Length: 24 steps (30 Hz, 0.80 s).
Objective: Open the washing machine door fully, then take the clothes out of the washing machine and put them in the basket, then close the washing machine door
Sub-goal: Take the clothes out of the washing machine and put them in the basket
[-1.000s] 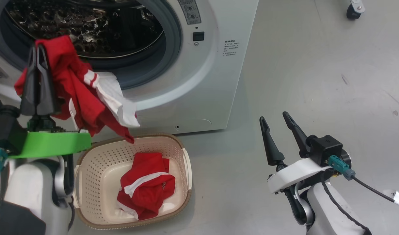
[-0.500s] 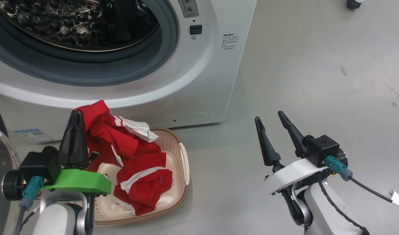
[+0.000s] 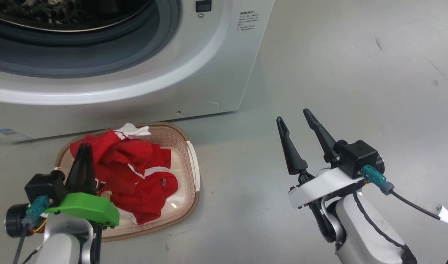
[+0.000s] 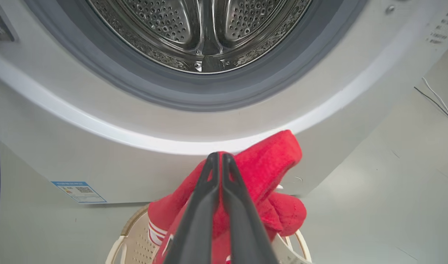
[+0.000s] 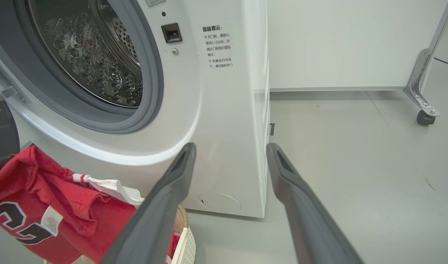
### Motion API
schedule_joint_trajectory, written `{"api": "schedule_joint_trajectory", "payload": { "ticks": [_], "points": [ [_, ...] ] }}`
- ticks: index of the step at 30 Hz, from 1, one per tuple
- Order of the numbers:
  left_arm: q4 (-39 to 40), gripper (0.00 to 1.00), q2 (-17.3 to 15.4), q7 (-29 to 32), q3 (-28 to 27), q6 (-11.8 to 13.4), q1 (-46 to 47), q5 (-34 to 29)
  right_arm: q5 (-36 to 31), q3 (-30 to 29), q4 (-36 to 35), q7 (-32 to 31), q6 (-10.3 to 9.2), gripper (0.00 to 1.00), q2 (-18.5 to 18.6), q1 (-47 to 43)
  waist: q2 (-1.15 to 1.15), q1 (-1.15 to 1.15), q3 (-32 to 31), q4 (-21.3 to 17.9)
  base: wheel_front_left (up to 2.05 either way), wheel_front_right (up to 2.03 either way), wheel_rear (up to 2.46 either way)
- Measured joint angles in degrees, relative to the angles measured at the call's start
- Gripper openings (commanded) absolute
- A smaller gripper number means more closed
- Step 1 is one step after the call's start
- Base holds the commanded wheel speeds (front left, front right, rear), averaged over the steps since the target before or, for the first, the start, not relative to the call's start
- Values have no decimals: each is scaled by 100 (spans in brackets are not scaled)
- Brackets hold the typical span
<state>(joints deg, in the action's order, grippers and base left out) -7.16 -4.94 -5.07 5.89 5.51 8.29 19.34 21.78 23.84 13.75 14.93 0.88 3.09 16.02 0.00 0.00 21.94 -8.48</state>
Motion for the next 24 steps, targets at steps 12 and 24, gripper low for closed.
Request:
{"api": "schedule_joint_trajectory", "payload": {
  "ticks": [12, 24],
  "points": [
    [-940, 0, -189, 339, -207, 16, 578, 120, 207, 249, -293, 0, 0, 100, 3, 469, 0, 0, 850, -335, 0, 0, 0],
    [-2041, 0, -422, 676, -255, -35, 1183, 208, 316, 303, -394, 0, -56, 100, 2, 773, 0, 0, 1580, -675, 0, 0, 0]
  ]
}}
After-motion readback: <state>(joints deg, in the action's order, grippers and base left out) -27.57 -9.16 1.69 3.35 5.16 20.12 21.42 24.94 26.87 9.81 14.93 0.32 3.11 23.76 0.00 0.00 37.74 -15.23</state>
